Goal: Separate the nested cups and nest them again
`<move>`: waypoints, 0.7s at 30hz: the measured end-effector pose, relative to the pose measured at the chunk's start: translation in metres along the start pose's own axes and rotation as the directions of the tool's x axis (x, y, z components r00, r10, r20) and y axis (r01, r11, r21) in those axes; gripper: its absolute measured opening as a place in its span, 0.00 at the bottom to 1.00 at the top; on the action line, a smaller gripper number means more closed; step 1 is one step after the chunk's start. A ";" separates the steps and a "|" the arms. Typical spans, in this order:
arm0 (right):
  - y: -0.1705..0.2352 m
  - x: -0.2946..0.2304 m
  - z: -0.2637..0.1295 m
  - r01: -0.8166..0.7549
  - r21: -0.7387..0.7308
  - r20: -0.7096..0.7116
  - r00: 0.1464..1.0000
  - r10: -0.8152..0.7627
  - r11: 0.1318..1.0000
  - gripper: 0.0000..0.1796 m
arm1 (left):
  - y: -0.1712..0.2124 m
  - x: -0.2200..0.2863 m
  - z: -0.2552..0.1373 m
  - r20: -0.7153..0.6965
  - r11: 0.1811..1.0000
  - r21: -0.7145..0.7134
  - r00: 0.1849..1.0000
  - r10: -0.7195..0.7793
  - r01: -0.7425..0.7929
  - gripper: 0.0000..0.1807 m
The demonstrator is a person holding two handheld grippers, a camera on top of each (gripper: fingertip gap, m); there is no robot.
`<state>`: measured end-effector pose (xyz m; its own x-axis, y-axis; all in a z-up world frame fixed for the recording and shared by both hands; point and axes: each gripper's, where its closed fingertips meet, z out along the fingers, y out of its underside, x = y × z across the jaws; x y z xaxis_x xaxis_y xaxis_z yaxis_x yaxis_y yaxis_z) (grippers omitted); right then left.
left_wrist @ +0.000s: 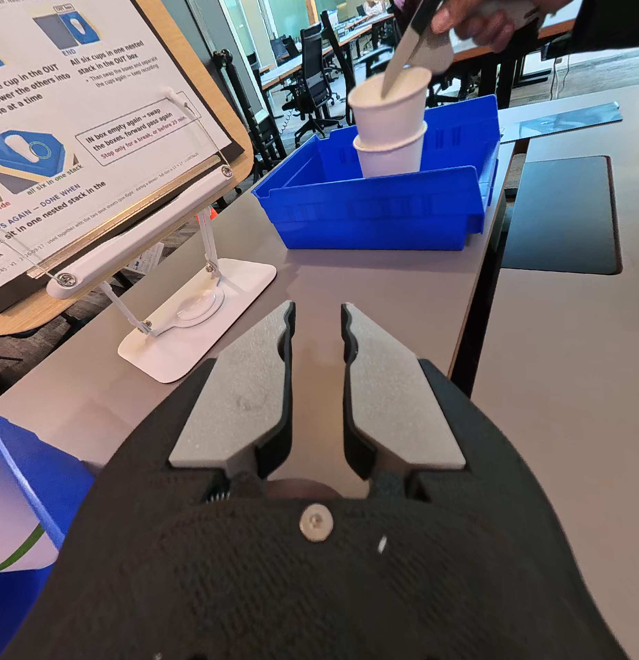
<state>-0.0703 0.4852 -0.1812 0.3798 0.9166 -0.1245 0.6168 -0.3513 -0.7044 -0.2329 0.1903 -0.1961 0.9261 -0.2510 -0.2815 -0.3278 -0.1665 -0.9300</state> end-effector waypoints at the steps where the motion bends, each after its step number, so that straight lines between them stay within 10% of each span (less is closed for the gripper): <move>1: 0.004 0.001 0.006 -0.005 -0.029 -0.003 1.000 0.005 1.000 0.06 | 0.000 0.000 0.000 -0.001 1.000 0.000 1.000 -0.001 0.001 0.13; 3: 0.003 0.004 0.010 -0.008 -0.023 -0.021 1.000 0.007 1.000 0.20 | 0.000 0.000 0.000 -0.002 1.000 0.002 1.000 -0.001 0.001 0.13; 14: -0.071 -0.115 -0.044 0.111 0.449 0.148 0.969 -0.197 0.887 0.21 | 0.013 -0.013 0.004 0.049 0.994 -0.066 0.995 -0.082 0.085 0.13; 21: -0.054 -0.245 0.022 0.039 0.543 0.376 0.882 -0.285 0.839 0.23 | 0.031 -0.020 0.010 0.071 0.973 -0.126 0.980 -0.183 0.191 0.13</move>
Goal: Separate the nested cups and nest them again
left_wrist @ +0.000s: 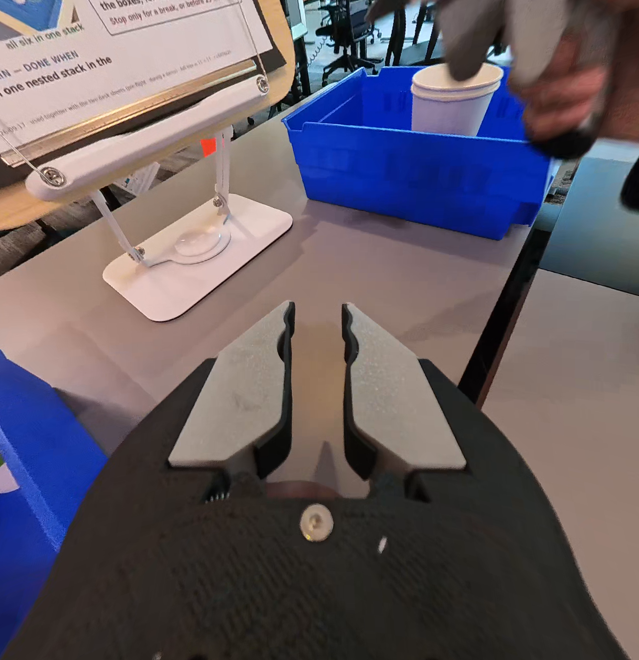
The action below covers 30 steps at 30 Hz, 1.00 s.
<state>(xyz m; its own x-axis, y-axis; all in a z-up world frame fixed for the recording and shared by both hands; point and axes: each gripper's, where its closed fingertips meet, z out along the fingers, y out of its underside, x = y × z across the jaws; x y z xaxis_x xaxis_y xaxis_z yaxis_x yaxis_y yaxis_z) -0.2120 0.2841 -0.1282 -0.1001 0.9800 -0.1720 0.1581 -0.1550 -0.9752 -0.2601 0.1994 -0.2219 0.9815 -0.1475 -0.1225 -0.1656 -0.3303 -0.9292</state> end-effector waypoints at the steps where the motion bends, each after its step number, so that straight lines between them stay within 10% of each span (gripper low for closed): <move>1: 0.015 -0.004 0.016 -0.011 0.002 0.012 1.000 0.011 1.000 0.23 | 0.001 0.000 0.001 0.001 1.000 -0.006 1.000 0.001 -0.001 0.13; 9: 0.088 0.004 0.070 -0.021 -0.041 -0.016 1.000 0.020 0.999 0.24 | -0.001 0.010 0.011 -0.055 0.986 -0.031 0.985 -0.163 0.161 0.23; 21: 0.075 0.006 0.053 -0.022 0.026 -0.028 0.999 0.022 0.999 0.23 | -0.128 -0.055 -0.118 0.088 0.685 0.707 0.938 -0.335 0.178 0.37; 30: 0.074 -0.006 0.058 -0.026 0.018 0.021 0.999 0.026 0.999 0.22 | -0.079 -0.177 -0.082 0.343 0.971 0.056 0.909 -0.239 0.234 0.37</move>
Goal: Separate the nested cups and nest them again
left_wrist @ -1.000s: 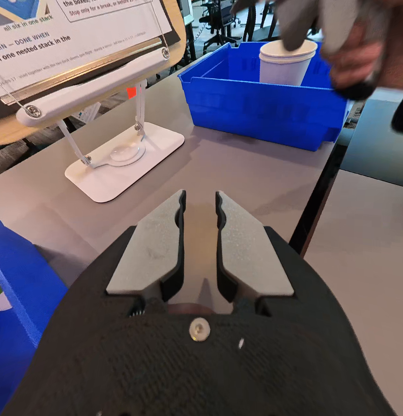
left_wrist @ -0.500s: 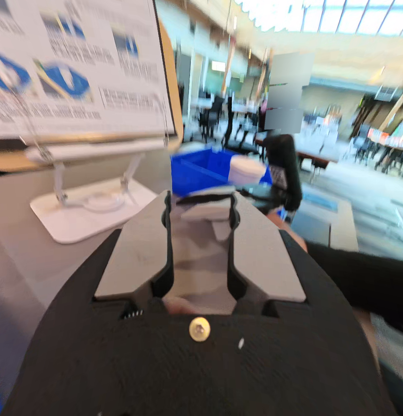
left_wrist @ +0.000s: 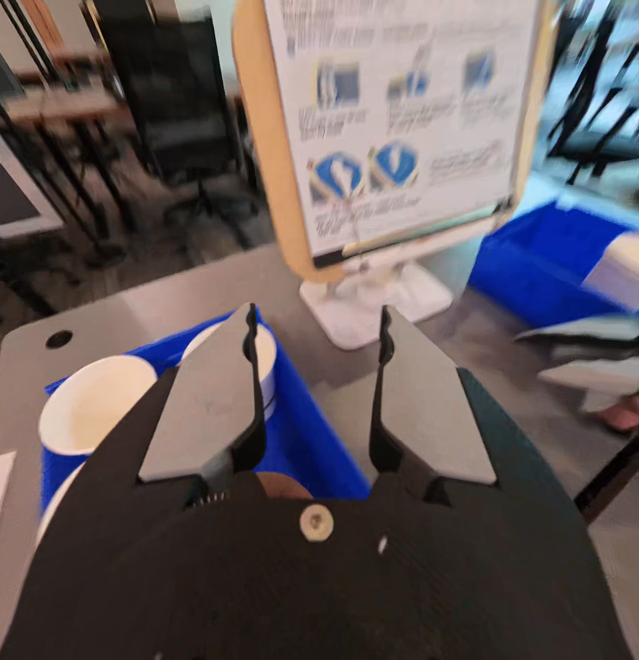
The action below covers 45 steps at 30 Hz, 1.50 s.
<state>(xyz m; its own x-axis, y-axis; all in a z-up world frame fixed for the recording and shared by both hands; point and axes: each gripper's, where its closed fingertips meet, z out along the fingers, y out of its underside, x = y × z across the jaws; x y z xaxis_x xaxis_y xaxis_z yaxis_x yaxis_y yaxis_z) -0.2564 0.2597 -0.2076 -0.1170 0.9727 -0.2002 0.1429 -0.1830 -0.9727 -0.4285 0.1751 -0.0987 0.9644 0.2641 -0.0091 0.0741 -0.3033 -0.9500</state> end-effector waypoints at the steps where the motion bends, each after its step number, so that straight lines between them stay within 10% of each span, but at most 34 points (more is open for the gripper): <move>1: 0.000 -0.001 0.000 -0.004 0.000 0.004 1.000 0.004 1.000 0.22 | 0.015 -0.008 0.010 -0.005 0.994 -0.106 0.999 0.032 -0.032 0.33; 5: -0.002 -0.002 -0.002 -0.053 0.016 0.027 0.998 0.052 0.998 0.22 | 0.071 -0.042 0.037 0.012 0.891 -0.422 0.981 0.192 -0.169 0.31; 17: -0.002 -0.001 -0.004 -0.120 0.013 0.067 0.991 0.119 0.993 0.22 | 0.134 -0.064 0.052 -0.108 0.624 -0.712 0.929 0.355 -0.321 0.03; 29: -0.013 -0.001 -0.011 -0.112 0.053 0.067 0.992 0.109 0.992 0.21 | 0.002 0.040 -0.029 -0.100 0.840 -0.086 0.843 0.528 -0.536 0.00; 38: -0.057 -0.002 -0.042 -0.016 0.228 0.012 1.000 0.014 0.973 0.21 | 0.097 0.192 -0.037 -0.595 0.618 0.002 0.496 0.632 -0.786 0.00; 45: -0.058 -0.010 -0.046 -0.035 0.169 0.072 0.997 0.023 0.985 0.23 | 0.137 0.215 -0.005 -0.547 0.488 0.036 0.391 0.740 -0.872 0.00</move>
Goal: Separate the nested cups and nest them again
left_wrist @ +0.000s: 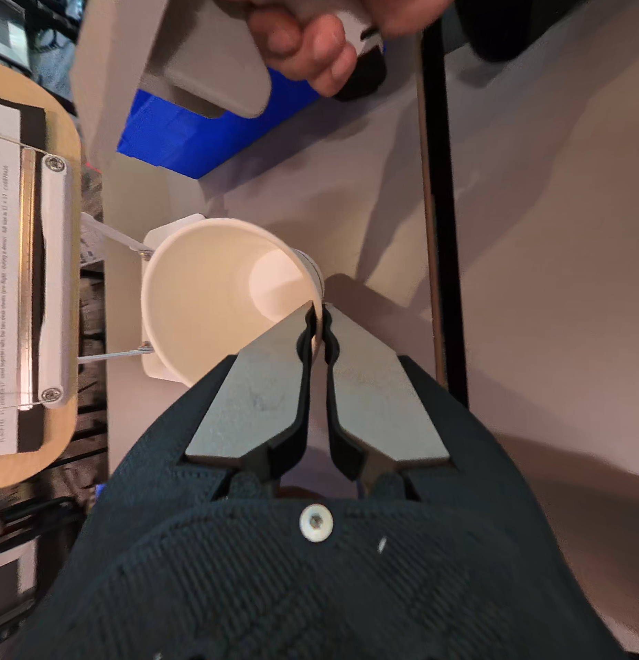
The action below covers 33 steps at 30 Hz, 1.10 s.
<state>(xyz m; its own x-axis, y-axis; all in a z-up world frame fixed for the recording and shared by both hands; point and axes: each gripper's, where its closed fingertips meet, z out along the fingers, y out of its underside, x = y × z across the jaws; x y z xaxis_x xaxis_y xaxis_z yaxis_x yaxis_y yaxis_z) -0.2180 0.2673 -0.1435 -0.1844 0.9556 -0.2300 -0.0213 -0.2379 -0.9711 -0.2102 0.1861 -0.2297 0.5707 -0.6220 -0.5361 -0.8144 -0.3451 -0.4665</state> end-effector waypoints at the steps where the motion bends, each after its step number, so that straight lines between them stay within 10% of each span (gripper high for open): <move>1: 0.001 -0.004 0.001 0.011 -0.016 0.008 1.000 -0.011 1.000 0.23 | 0.002 -0.001 0.004 0.030 1.000 -0.019 0.999 0.025 -0.025 0.00; 13: 0.075 -0.008 0.028 0.259 -0.384 -0.088 0.945 -0.314 0.886 0.11 | 0.023 0.010 0.031 0.099 0.946 -0.231 0.962 0.255 -0.227 0.00; 23: 0.070 0.002 0.022 0.294 -0.391 -0.147 0.915 -0.375 0.872 0.00 | 0.013 0.004 0.033 0.173 0.919 -0.276 0.926 0.336 -0.282 0.01; 33: 0.042 0.018 0.011 0.080 -0.206 -0.196 0.973 -0.121 0.975 0.00 | -0.050 0.009 -0.007 0.106 0.944 0.331 0.994 -0.029 -0.008 0.10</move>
<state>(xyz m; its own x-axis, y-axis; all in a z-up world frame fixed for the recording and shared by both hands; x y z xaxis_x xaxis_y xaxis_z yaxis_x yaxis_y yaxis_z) -0.2331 0.2729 -0.1879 0.0155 0.9928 -0.1187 0.1672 -0.1196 -0.9786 -0.1649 0.1926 -0.2060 0.6022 -0.5333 -0.5941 -0.7382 -0.0885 -0.6688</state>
